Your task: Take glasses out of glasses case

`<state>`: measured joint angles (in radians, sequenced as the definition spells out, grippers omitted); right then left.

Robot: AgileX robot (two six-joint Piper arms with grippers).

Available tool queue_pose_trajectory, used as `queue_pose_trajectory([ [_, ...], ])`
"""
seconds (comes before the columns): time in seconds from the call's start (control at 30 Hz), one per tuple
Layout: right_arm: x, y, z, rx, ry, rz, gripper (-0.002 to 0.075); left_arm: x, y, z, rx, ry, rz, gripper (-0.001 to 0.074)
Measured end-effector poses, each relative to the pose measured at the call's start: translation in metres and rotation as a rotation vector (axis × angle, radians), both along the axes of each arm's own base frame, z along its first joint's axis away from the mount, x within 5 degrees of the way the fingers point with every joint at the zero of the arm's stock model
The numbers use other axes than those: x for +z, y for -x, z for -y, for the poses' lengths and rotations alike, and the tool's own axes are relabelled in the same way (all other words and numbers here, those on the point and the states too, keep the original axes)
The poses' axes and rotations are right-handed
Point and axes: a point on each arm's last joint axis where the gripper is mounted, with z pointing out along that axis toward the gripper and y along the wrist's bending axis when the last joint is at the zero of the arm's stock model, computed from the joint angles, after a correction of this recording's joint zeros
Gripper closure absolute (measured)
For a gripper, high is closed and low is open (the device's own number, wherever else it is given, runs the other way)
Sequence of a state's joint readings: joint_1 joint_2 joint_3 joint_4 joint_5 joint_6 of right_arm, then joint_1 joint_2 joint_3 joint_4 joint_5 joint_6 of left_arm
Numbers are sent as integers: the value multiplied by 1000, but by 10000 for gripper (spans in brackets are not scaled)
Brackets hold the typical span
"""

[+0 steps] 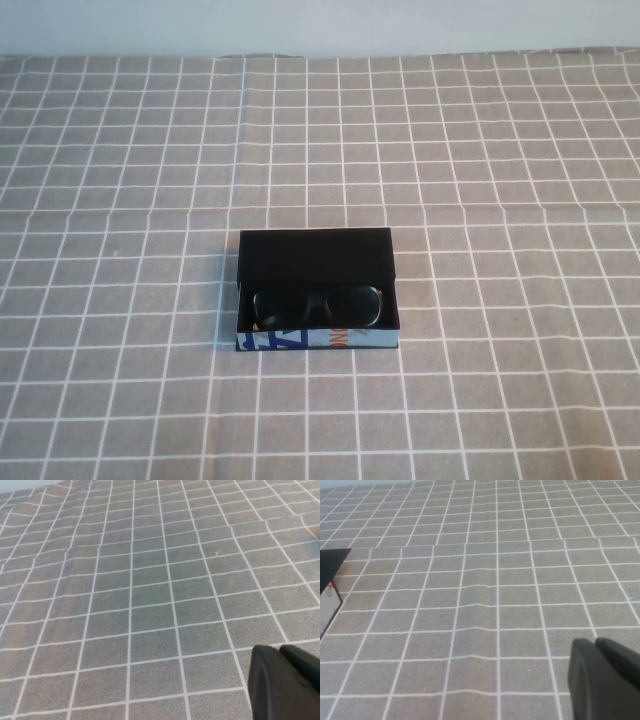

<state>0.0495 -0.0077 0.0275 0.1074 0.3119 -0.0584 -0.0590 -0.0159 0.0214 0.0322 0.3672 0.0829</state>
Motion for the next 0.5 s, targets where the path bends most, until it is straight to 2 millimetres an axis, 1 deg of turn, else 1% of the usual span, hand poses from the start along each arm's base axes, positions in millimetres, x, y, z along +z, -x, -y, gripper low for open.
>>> queue_pose_trajectory([
  [0.37,0,0,0,1,-14,-1,743,0,0,0,0,0,0,739],
  [0.47,1,0,-2,4,-66,-1,743,0,0,0,0,0,0,739],
  [0.5,2,0,-3,5,-111,5,743,0,0,0,0,0,0,740],
])
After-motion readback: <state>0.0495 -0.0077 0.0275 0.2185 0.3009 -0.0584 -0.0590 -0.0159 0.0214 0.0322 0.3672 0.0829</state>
